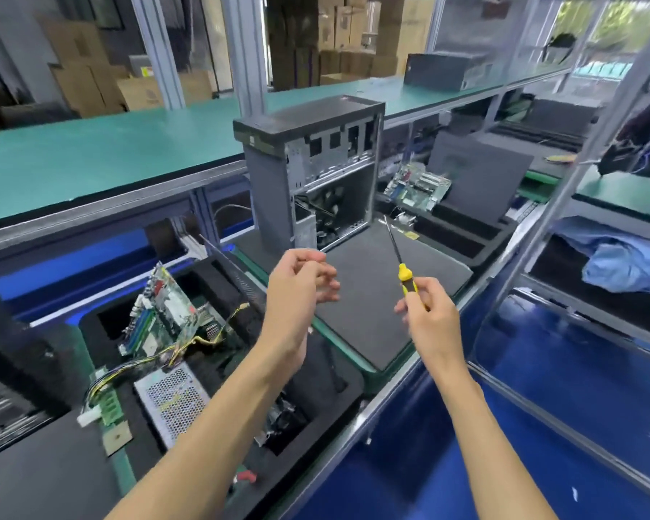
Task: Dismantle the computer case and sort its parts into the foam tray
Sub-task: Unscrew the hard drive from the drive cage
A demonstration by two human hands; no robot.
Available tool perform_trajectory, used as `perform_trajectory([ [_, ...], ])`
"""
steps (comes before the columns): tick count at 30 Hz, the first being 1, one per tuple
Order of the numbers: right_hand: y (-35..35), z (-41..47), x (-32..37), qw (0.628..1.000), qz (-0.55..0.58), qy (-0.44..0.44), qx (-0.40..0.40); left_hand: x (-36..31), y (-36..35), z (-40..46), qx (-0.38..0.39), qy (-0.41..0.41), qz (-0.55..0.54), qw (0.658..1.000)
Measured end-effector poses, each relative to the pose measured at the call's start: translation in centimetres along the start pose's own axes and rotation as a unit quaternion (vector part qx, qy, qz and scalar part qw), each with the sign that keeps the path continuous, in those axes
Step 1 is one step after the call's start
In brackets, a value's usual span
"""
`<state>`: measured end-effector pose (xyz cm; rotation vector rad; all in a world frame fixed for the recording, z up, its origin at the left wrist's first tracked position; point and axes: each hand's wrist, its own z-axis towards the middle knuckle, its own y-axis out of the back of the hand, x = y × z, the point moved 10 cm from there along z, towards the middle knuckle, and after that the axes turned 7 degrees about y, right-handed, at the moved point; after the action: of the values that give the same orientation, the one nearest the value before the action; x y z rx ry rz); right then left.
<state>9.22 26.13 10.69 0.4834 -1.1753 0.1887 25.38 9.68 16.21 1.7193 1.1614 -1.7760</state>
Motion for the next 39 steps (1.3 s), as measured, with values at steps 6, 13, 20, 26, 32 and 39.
perform_trajectory([
  [6,0.5,8.0,-6.6,0.995,-0.045,-0.039,0.077,5.6,-6.2,5.1,-0.099,0.056,-0.042,0.993],
  [13,-1.5,15.6,-11.5,0.984,-0.062,-0.050,0.157,12.5,-8.3,11.1,-0.226,0.131,-0.100,0.960],
  [20,-6.4,22.2,-15.0,0.970,-0.059,-0.062,0.229,16.1,-8.2,18.5,-0.300,0.148,-0.146,0.931],
  [26,-9.8,27.5,-17.5,0.956,-0.046,-0.078,0.278,17.1,-7.8,23.3,-0.336,0.150,-0.164,0.915],
  [32,-11.3,31.4,-20.5,0.951,-0.058,-0.113,0.282,16.7,-5.3,25.6,-0.378,0.135,-0.152,0.903],
  [39,-8.9,37.2,-25.7,0.940,-0.122,-0.085,0.306,18.7,-6.8,28.6,-0.383,0.138,-0.080,0.910],
])
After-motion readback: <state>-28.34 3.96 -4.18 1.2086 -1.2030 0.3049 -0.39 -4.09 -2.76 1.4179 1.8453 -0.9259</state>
